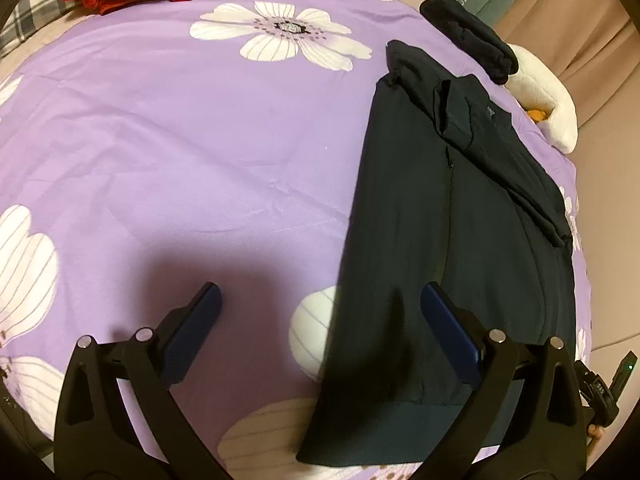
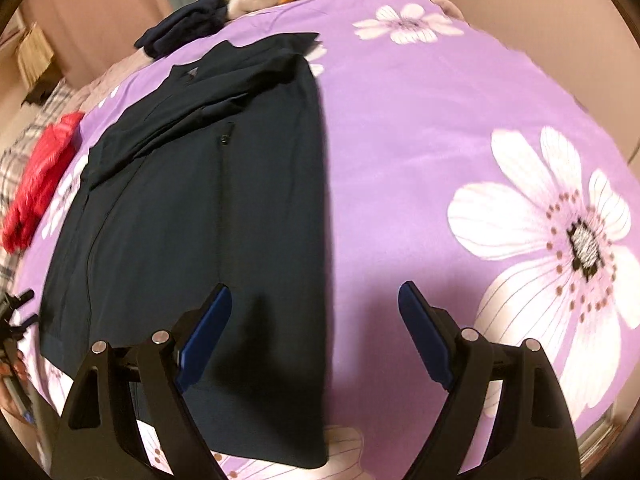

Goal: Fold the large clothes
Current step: 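Move both tools to the ribbed hem of the navy jacket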

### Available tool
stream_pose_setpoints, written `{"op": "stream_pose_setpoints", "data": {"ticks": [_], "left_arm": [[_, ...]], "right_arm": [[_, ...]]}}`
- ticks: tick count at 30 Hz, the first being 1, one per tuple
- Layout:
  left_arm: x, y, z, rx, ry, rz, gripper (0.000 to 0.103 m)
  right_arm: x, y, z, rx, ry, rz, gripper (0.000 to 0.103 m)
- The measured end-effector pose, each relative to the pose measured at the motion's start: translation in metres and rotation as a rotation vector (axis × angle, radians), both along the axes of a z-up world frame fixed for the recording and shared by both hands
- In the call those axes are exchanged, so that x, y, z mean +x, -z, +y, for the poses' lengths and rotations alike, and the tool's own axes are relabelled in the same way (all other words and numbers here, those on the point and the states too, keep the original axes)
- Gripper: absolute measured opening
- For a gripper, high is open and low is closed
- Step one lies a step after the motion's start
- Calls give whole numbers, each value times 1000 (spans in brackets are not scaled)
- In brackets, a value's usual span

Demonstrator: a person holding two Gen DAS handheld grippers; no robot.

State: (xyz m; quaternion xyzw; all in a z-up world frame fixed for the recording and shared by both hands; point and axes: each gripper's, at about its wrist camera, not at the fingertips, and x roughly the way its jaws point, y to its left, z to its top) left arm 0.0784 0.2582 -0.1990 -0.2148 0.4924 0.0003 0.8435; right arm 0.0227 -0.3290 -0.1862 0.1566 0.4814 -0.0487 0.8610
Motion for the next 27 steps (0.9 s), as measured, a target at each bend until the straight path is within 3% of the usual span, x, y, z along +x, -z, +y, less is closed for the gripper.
{"op": "stream_pose_setpoints", "data": {"ticks": [12,18,27], "left_arm": [[20,3,-45,32,171,7,101],[27,4,-65,-23,265,14,101],[25,5,-62,-126,302,13,101]], "right_arm": [[17,10,8,107,-81,8,86],[30,11,17,155,-118,5,86],[31,12,20,254,-170,22,86]]}}
